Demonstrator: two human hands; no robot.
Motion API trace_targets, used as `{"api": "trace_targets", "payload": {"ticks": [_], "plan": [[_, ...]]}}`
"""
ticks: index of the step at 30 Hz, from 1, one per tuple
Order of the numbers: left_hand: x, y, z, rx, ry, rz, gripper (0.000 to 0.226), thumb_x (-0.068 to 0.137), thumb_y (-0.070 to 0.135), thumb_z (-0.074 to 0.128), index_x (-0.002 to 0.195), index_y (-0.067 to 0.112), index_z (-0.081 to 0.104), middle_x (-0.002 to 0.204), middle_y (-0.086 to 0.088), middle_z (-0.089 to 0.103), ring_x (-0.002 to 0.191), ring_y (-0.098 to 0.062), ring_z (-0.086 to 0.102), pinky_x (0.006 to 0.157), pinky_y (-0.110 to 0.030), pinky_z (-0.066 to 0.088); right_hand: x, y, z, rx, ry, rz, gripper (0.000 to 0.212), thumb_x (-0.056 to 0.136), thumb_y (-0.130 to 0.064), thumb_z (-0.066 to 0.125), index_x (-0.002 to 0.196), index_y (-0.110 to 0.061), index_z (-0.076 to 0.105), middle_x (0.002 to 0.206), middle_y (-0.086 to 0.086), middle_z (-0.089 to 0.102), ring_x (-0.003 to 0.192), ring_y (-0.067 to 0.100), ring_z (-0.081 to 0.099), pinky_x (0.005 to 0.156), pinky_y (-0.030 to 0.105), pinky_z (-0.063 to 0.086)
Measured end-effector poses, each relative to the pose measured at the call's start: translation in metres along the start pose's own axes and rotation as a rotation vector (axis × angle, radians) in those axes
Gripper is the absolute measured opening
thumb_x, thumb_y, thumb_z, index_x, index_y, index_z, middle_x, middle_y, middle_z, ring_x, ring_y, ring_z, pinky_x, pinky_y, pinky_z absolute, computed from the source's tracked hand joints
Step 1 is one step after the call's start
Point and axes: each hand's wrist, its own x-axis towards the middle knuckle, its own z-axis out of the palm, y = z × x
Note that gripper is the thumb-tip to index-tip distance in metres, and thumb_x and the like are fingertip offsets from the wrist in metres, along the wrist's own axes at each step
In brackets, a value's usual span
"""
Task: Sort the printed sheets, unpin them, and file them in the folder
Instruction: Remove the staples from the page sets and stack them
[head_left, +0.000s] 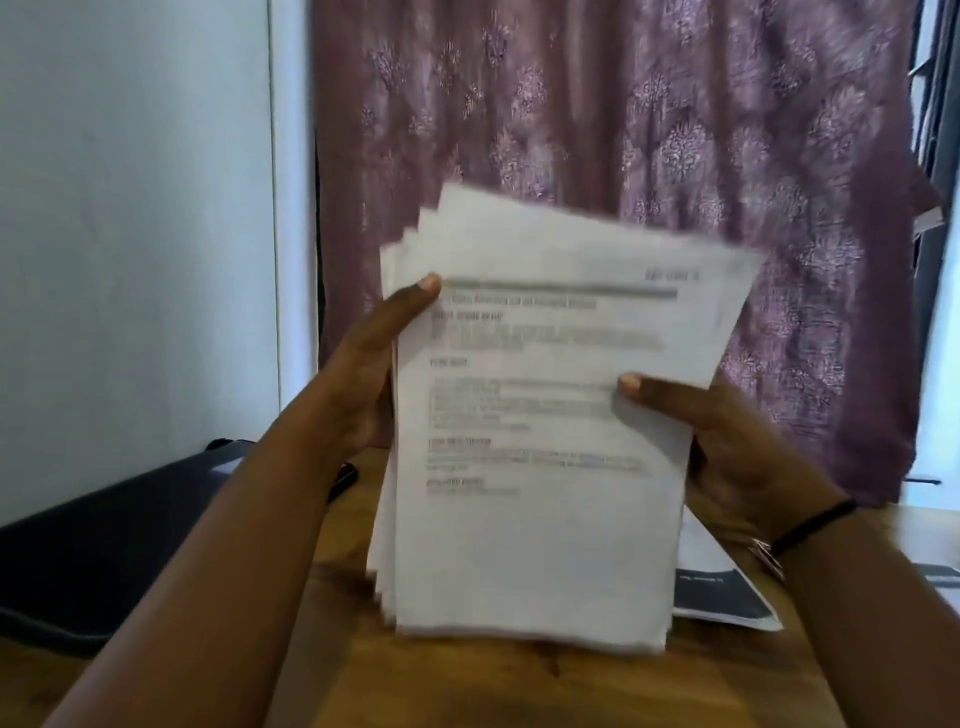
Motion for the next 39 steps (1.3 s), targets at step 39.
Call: {"api": "trace_targets", "payload": {"ticks": [39], "plan": [[-0.017, -0.071, -0.03, 0.02, 0.067, -0.516, 0.029, 0.073, 0.009, 0.066, 0.1, 0.003, 0.074, 0.106, -0.024, 0.069, 0.09, -0.039, 0.069, 0.079, -0.045, 0.058, -0.019, 0.055, 0.006, -0.395, -0.024, 0.25, 0.038, 0.072, -0.016, 0.083, 0.107, -0.022, 0.071, 0.109, -0.006, 0.073, 0.105, 0.013, 0.068, 0.1, 0.04, 0.049]]}}
